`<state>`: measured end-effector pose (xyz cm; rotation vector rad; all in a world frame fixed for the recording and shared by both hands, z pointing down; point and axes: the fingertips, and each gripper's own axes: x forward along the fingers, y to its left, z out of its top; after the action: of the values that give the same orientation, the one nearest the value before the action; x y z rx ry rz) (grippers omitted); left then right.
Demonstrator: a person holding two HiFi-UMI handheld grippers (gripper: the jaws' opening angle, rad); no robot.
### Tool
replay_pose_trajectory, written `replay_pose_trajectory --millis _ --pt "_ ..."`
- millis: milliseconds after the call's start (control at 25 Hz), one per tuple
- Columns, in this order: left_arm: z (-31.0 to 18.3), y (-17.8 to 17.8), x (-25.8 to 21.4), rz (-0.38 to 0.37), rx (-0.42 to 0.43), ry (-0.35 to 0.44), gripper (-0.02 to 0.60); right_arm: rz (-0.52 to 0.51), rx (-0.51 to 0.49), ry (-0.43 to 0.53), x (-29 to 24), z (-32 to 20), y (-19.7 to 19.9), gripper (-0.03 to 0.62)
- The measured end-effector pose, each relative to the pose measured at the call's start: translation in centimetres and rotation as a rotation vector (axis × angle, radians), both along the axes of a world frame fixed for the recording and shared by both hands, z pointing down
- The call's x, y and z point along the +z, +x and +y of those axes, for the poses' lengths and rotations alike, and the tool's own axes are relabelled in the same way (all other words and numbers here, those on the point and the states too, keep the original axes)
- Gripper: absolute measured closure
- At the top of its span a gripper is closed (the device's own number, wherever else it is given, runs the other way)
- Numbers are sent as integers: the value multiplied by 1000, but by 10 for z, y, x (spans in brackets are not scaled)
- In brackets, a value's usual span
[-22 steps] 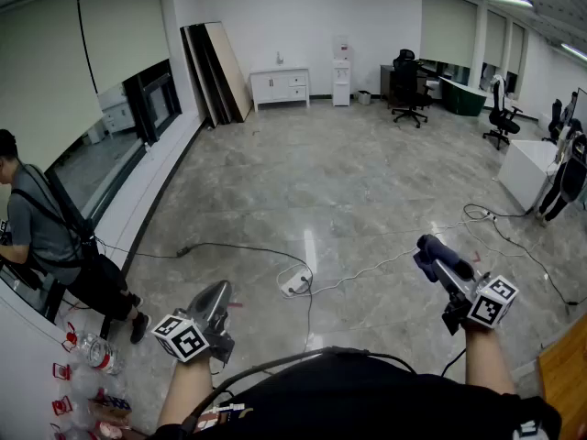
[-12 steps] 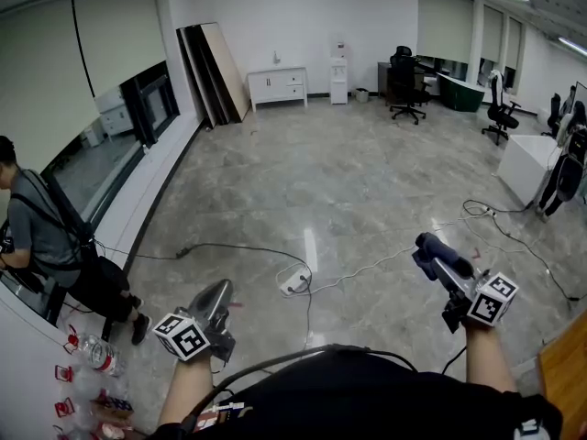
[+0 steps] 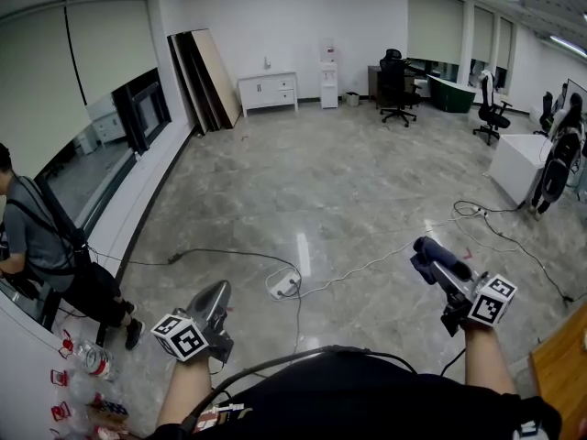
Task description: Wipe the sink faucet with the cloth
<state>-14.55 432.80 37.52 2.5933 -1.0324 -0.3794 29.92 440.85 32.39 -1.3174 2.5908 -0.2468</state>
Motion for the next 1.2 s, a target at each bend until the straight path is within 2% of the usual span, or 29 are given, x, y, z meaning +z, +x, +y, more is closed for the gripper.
replay_pose_trajectory --millis 200,480,680,880,1200 --pt "6 40 5 0 15 -3 589 1 18 -9 3 22 39 451" --pt "16 117 19 4 81 -28 589 -22 65 -20 11 59 102 451" --pt "15 150 13 -29 132 -28 589 -5 78 -43 20 65 118 451" --pt "-13 158 15 -41 145 -38 589 -14 65 -52 28 34 117 451" --pt "-131 159 26 20 171 -30 589 2 108 -83 29 -71 118 451"
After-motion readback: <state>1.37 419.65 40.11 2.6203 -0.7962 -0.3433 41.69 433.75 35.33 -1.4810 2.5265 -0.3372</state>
